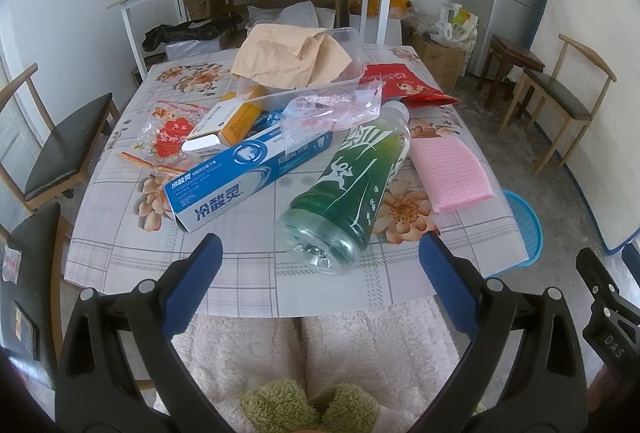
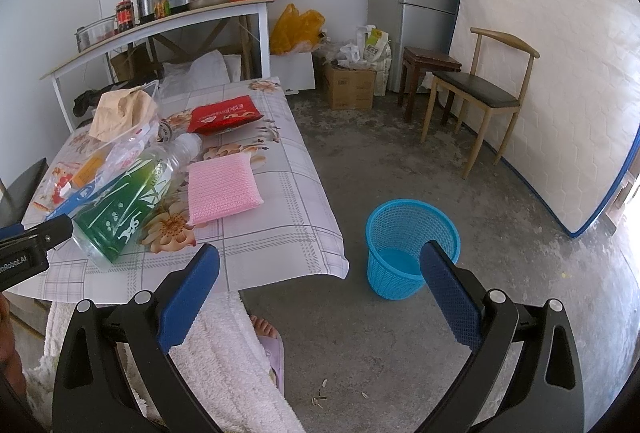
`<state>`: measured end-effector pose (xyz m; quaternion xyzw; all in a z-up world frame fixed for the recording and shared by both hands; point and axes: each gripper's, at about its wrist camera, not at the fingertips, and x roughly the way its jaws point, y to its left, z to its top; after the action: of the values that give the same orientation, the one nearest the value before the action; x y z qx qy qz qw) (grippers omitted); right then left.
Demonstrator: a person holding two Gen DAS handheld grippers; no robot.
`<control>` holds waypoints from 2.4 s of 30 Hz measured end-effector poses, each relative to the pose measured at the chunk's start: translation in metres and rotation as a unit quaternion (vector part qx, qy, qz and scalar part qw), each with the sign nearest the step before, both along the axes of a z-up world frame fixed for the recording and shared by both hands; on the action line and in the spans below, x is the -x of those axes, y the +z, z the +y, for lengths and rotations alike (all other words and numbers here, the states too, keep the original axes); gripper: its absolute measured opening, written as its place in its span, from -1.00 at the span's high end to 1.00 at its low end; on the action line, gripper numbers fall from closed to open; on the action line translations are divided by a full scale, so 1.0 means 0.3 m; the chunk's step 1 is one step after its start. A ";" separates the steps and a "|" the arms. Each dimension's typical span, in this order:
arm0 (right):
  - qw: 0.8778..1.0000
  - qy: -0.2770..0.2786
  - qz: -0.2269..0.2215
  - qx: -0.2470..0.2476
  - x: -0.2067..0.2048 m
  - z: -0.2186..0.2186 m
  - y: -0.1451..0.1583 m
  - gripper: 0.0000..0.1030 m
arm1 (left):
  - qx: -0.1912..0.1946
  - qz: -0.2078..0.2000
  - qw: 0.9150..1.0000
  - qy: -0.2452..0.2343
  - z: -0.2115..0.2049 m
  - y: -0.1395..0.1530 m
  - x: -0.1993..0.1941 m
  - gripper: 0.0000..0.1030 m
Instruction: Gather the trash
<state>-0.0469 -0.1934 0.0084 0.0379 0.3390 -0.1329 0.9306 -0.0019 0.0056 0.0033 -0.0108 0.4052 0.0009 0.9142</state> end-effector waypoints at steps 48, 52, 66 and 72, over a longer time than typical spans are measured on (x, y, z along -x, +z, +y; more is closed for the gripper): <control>1.000 0.000 0.002 -0.001 -0.007 0.026 -0.004 -0.90 | -0.003 0.002 1.000 0.003 0.042 -0.013 0.000 -0.84; 1.000 0.000 0.002 -0.001 -0.008 0.025 -0.004 -0.90 | -0.004 0.004 1.000 0.003 0.041 -0.021 0.002 -0.84; 1.000 0.018 -0.003 0.005 -0.090 0.084 -0.022 -0.90 | 0.004 0.019 0.999 0.027 0.127 -0.050 -0.051 -0.84; 0.999 0.038 -0.026 0.008 -0.149 0.089 0.009 -0.90 | 0.035 0.031 0.998 0.040 0.226 -0.069 -0.085 -0.84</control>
<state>-0.0021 -0.1667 0.0110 0.0210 0.3149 -0.0995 0.9437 0.0235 0.0734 -0.0176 -0.0585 0.4319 0.0236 0.8997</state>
